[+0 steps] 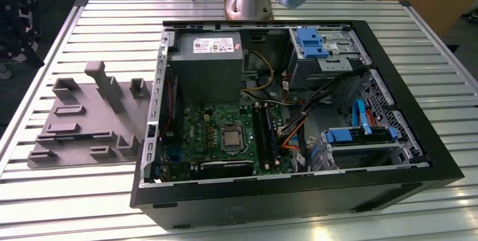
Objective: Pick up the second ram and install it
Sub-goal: 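Pick up the second ram and move it above second insertion slot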
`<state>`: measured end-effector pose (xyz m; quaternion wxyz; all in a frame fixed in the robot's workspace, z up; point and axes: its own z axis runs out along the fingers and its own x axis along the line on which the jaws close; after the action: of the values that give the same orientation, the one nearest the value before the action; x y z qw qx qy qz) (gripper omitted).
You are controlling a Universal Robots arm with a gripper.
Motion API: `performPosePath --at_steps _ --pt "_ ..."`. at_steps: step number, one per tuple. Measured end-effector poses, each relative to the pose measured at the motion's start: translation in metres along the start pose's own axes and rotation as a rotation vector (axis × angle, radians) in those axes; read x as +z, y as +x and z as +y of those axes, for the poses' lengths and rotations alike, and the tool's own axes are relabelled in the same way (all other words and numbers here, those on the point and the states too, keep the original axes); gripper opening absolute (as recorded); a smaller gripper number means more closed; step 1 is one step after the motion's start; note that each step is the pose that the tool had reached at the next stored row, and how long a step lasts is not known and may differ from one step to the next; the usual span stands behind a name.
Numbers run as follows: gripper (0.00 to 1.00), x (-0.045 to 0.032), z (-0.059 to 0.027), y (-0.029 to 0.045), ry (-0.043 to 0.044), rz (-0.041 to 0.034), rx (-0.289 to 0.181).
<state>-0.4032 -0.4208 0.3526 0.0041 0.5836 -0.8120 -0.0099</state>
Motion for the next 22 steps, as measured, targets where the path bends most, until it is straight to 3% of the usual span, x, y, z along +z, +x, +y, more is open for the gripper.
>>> performPosePath --at_steps 6,13,20,22 --pt "0.11 0.0 0.0 0.0 -0.0001 0.0002 -0.009" --pt "0.11 0.0015 0.0 0.0001 -0.0006 0.0026 -0.131" --pt "0.11 0.0055 0.0004 0.0034 -0.0016 0.0037 -0.173" --pt "0.16 0.0076 0.0025 0.0045 -0.0017 0.004 -0.182"
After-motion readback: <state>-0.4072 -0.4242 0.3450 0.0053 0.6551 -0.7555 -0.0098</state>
